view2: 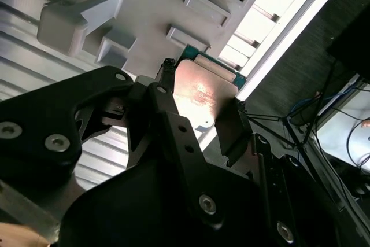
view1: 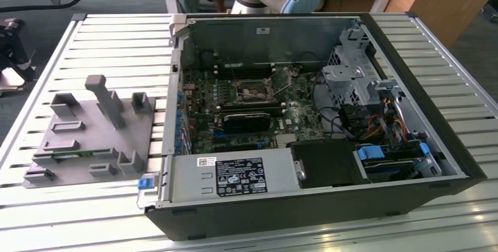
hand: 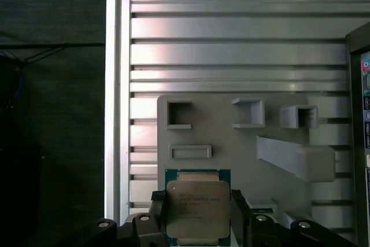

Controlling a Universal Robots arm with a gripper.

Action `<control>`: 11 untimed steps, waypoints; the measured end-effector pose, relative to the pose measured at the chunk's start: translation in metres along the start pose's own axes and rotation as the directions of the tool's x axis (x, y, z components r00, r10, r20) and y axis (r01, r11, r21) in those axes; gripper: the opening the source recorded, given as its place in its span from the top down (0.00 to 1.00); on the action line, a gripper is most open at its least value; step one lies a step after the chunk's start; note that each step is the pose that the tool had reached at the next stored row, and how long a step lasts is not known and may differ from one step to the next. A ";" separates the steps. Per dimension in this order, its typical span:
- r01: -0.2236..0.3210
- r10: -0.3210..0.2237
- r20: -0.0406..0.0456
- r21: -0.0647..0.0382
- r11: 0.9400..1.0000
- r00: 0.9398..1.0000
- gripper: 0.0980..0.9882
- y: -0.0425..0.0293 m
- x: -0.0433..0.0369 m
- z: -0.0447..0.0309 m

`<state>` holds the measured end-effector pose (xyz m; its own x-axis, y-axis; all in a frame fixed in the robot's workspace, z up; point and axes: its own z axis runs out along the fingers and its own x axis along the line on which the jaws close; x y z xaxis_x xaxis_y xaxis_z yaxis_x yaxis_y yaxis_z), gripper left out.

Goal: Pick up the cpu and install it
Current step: 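Pick up the cpu and move it towards the insertion slot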

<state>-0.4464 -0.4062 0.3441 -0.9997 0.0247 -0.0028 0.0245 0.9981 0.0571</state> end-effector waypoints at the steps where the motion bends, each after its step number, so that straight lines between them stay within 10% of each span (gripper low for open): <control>1: 0.000 0.000 0.000 0.000 1.000 1.000 0.51 0.0001 0.0000 -0.0015; 11: -0.003 0.003 0.000 0.000 1.000 1.000 0.51 0.0015 0.0000 -0.0154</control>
<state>-0.4464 -0.4056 0.3596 -0.9996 0.0273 -0.0028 0.0271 0.9980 0.0570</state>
